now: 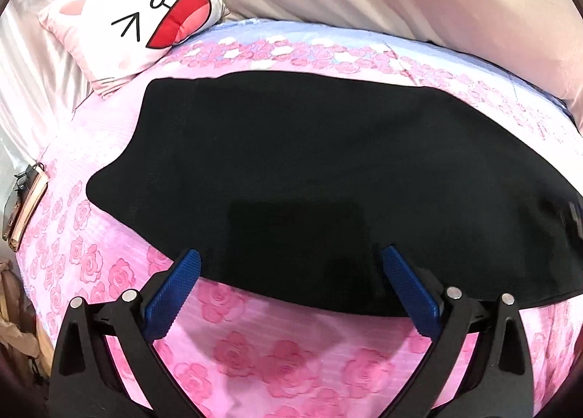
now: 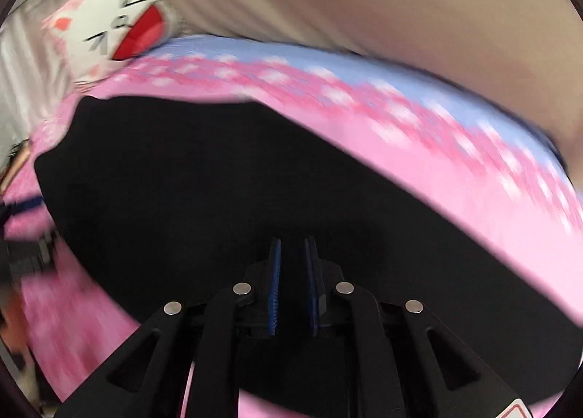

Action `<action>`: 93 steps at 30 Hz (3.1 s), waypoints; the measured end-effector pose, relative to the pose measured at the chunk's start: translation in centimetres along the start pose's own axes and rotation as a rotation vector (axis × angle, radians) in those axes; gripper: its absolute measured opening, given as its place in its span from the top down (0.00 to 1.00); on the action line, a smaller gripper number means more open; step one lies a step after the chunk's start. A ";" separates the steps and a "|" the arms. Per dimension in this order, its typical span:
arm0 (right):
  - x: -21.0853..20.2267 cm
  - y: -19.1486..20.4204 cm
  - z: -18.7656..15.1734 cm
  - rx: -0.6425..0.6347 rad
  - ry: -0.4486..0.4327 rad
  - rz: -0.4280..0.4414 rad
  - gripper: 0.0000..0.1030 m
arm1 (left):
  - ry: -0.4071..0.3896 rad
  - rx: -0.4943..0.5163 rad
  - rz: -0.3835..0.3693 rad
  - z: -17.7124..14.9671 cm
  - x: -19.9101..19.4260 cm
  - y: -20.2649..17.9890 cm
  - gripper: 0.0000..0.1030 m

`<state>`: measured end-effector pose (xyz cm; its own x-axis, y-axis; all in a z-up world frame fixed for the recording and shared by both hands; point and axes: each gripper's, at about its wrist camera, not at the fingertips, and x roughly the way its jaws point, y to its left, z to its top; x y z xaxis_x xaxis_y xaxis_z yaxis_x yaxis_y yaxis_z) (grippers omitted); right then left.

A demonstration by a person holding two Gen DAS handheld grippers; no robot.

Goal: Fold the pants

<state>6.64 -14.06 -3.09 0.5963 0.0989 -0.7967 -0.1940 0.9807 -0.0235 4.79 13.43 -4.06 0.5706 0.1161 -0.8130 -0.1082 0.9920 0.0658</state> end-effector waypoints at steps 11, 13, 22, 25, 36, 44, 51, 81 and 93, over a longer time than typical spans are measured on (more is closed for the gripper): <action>-5.1 -9.9 -9.7 0.218 -0.012 -0.080 0.76 | -0.050 0.059 0.008 -0.8 -2.7 -7.4 0.04; -7.0 -11.4 -10.5 0.245 -0.064 -0.137 0.74 | -0.050 0.069 0.014 -0.8 -3.0 -8.2 0.04; -13.7 -25.1 -18.2 0.518 -0.113 -0.428 0.73 | -0.047 0.138 0.024 -1.5 -3.7 -12.1 0.04; -14.7 -28.9 -19.9 0.577 -0.102 -0.488 0.73 | -0.073 0.139 0.018 -1.9 -4.5 -13.1 0.04; -10.8 -37.1 -20.0 0.628 -0.048 -0.396 0.74 | -0.072 0.201 0.026 -2.6 -5.2 -17.0 0.04; -13.5 -37.8 -17.9 0.557 -0.135 -0.419 0.94 | -0.068 0.201 0.040 -1.9 -4.7 -18.2 0.04; -12.4 -38.6 -19.0 0.604 -0.086 -0.439 0.68 | -0.061 0.212 0.034 -2.3 -4.6 -18.5 0.04; -11.2 -39.0 -21.3 0.791 -0.075 -0.299 0.30 | -0.020 0.147 0.034 -2.2 -2.7 -14.2 0.04; -11.6 -37.3 -20.1 0.735 -0.074 -0.428 0.48 | -0.027 0.087 0.032 -1.8 -3.1 -11.0 0.04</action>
<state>-8.69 -55.21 -5.14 0.5575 -0.3193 -0.7663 0.5989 0.7939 0.1050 2.77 2.06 -3.29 0.5895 0.1483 -0.7940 -0.0566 0.9882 0.1426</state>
